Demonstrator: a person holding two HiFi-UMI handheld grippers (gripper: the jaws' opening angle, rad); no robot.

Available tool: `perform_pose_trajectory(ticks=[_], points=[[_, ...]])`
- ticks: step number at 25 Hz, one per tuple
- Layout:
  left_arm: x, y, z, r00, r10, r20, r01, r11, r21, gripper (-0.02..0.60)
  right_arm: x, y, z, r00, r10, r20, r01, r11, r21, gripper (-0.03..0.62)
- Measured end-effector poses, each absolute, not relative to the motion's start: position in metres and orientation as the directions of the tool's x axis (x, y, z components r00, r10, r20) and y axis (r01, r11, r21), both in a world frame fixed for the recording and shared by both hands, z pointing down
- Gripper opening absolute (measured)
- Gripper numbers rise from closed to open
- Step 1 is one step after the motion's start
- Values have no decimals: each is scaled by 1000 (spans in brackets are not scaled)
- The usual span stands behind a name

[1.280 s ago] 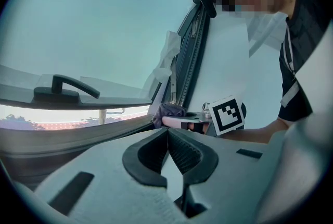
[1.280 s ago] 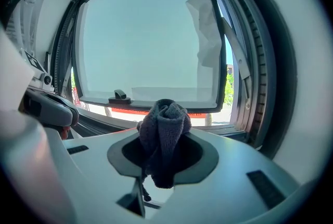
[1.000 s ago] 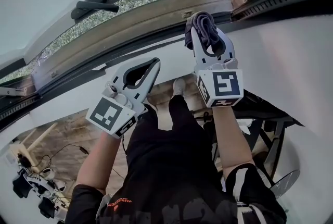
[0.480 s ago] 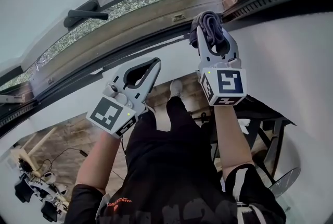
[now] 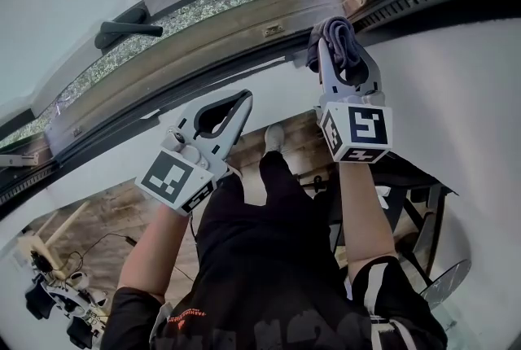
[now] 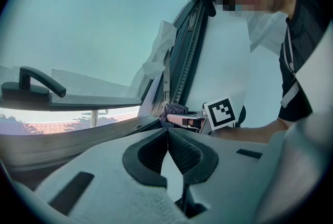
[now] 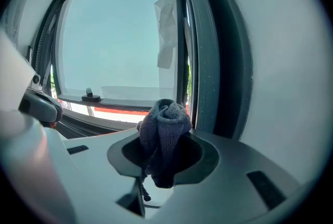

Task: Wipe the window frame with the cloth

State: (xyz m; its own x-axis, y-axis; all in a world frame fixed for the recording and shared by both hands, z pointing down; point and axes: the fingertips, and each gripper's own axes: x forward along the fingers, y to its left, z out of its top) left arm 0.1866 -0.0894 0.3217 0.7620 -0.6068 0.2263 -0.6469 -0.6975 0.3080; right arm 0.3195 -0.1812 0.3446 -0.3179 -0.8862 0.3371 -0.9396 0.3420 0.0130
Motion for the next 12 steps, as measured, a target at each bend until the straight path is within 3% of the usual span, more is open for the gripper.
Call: perform_pose_trajectory(ticks=[12], points=[[160, -79, 319, 732, -651, 199, -677, -664, 317, 20, 290, -171, 329, -370, -875, 311, -917, 399, 32, 107]])
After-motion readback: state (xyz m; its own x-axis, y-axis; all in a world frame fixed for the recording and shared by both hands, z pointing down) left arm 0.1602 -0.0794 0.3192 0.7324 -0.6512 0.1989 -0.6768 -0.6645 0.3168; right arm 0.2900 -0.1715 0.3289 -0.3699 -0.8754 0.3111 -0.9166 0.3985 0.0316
